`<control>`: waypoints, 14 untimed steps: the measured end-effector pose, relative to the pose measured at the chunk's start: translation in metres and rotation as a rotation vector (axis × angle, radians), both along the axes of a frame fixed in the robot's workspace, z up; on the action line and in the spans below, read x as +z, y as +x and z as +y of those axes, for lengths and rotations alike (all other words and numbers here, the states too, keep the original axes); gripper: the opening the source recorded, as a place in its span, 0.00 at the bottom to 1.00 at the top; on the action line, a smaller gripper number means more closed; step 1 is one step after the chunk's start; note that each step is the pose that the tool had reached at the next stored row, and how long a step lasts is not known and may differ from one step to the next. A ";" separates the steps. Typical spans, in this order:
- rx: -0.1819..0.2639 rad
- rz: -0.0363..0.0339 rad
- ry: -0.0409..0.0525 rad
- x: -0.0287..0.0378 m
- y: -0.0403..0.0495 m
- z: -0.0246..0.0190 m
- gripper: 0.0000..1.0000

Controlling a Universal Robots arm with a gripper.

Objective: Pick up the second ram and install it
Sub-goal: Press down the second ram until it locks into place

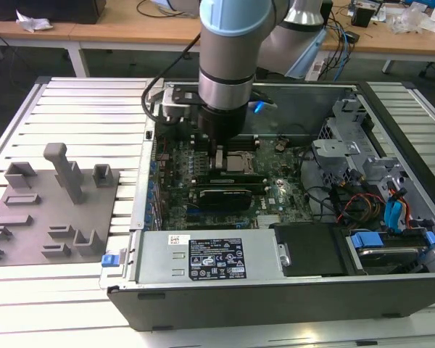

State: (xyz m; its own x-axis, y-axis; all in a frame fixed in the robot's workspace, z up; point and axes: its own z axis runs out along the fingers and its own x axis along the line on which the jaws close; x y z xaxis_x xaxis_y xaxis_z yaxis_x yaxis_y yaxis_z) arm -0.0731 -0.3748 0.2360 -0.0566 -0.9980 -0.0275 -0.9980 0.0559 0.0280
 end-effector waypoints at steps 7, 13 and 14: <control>0.000 0.0004 0.0016 -0.0060 -0.0025 -0.0001 0.11; 0.000 0.0001 0.0068 -0.0037 0.0036 -0.0001 0.11; 0.000 0.0007 0.0066 -0.0033 0.0088 -0.0001 0.11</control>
State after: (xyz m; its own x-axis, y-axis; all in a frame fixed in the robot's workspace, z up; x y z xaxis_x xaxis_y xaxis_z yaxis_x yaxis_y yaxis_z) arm -0.0644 -0.3749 0.2326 -0.0566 -0.9978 -0.0341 -0.9980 0.0556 0.0290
